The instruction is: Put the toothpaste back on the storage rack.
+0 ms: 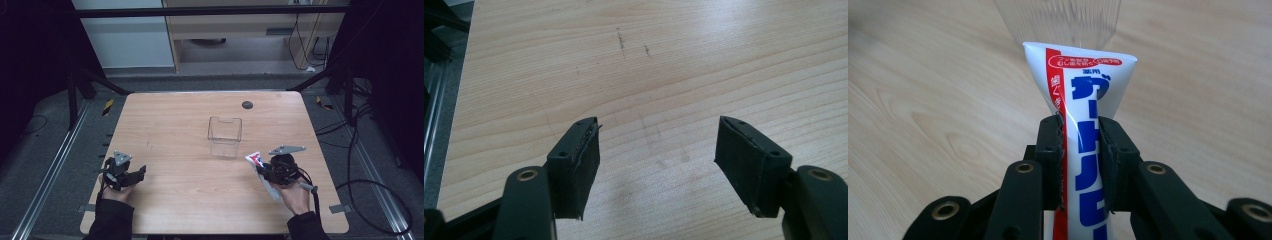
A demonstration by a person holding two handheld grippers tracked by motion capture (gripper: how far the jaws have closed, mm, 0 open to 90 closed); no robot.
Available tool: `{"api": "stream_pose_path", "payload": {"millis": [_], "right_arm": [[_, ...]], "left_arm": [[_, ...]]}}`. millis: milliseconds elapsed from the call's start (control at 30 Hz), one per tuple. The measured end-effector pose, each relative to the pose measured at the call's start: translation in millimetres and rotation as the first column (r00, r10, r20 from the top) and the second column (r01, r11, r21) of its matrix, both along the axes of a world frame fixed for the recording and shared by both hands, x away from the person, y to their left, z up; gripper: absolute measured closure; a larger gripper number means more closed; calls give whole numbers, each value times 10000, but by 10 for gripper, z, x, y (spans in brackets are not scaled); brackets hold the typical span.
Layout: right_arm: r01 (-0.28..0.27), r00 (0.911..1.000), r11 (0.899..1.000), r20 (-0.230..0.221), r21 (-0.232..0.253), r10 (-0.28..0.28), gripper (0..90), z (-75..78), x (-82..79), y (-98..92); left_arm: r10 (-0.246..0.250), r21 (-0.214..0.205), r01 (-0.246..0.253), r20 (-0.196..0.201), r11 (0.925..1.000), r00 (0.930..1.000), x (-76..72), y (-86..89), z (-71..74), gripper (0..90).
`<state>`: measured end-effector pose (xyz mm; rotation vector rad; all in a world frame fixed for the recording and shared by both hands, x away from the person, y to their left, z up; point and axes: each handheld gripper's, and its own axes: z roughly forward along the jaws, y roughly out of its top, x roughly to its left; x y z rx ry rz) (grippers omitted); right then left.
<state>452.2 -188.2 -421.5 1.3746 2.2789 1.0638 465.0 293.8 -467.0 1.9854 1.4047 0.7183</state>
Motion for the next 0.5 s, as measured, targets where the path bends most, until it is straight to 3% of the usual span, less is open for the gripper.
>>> {"api": "stream_pose_path", "payload": {"millis": [67, 167, 200, 267, 367, 500], "right_arm": [[-7, 9997, 9999, 234, 159, 3, 736, 38, 5, 0], [48, 9961, 9955, 872, 948, -131, 736, 194, 45, -4], [48, 9961, 9955, 872, 948, -131, 736, 194, 45, -4], [99, 9879, 9918, 1522, 1276, -294, 737, 309, 77, 8], [191, 9755, 9864, 2134, 1634, -542, 737, 402, 116, 21], [279, 9672, 9808, 2427, 1929, -753, 737, 477, 164, 40]], "left_arm": [[9, -10, -9, 8, 10000, 10000, -1, 1, 1, 331], [33, -16, -33, 20, 10000, 10000, -2, 7, 3, 331], [33, -16, -33, 20, 10000, 10000, -2, 7, 3, 331], [42, -29, -42, 24, 10000, 10000, -3, 10, 4, 331], [44, -27, -43, 19, 10000, 10000, -3, 12, 4, 331], [54, -33, -54, 16, 10000, 10000, -3, 15, 4, 331]]}}
